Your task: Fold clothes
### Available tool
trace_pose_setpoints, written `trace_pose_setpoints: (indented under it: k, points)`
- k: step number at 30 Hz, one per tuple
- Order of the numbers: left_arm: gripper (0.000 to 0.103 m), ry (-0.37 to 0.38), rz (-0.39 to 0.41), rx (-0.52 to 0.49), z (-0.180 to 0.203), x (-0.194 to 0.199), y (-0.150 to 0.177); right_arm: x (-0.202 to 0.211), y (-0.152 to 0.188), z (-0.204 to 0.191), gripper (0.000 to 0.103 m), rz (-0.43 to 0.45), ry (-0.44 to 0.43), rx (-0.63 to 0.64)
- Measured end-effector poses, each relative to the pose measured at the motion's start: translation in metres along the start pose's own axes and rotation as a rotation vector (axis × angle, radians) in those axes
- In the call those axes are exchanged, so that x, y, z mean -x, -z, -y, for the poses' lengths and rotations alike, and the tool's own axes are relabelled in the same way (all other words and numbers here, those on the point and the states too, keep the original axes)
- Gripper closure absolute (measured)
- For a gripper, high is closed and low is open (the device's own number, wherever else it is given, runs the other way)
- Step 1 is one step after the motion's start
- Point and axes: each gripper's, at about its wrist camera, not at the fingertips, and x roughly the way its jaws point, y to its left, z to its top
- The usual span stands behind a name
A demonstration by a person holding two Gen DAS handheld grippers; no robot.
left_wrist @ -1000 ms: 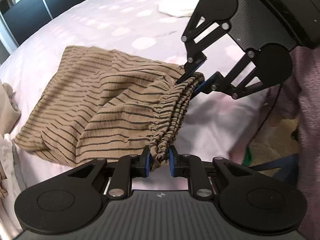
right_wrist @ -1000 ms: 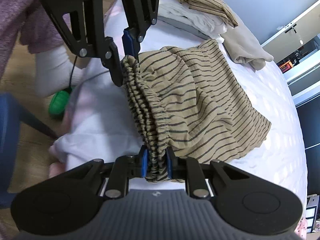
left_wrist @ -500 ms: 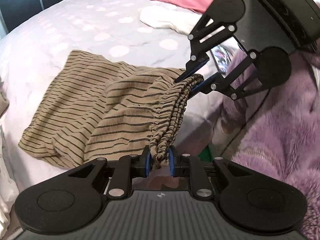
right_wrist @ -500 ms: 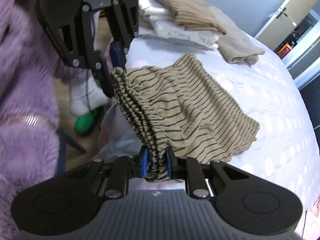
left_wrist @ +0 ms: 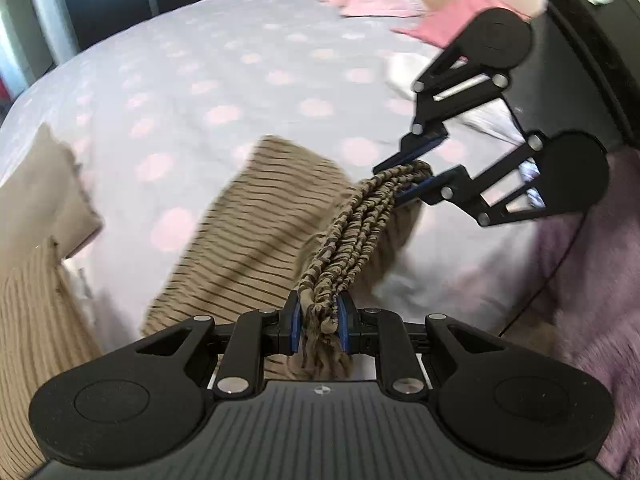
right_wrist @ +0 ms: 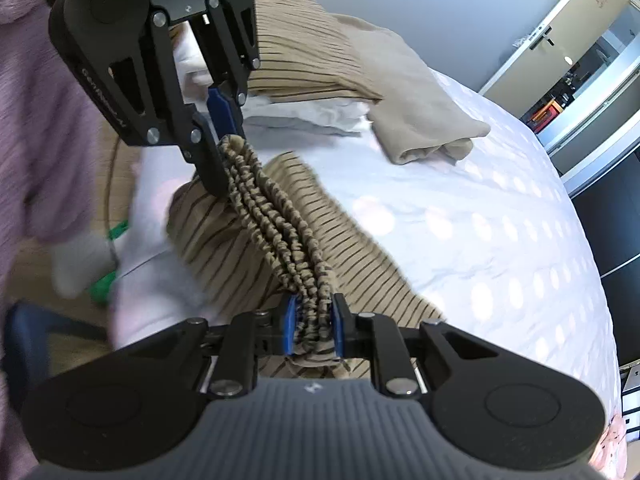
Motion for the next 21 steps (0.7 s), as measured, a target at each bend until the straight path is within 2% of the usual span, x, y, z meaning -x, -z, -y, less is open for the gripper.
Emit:
trace_pose_setpoints:
  k: [5, 8, 11, 16, 21]
  points:
    - [0.087, -0.017, 0.008, 0.154, -0.063, -0.038, -0.017, -0.057, -0.023, 0.042, 0.083, -0.016, -0.013, -0.082]
    - [0.087, -0.044, -0.005, 0.193, -0.086, -0.061, -0.021, -0.093, -0.029, 0.062, 0.083, -0.016, -0.038, -0.149]
    - [0.087, -0.032, -0.012, 0.246, -0.108, -0.076, -0.014, -0.124, -0.031, 0.074, 0.082, -0.027, -0.056, -0.189]
    - [0.086, -0.014, -0.085, 0.304, -0.134, -0.116, -0.005, -0.172, -0.024, 0.082, 0.081, -0.057, -0.096, -0.260]
    - [0.084, -0.021, -0.112, 0.359, -0.145, -0.140, 0.000, -0.212, -0.015, 0.087, 0.079, -0.073, -0.121, -0.335]
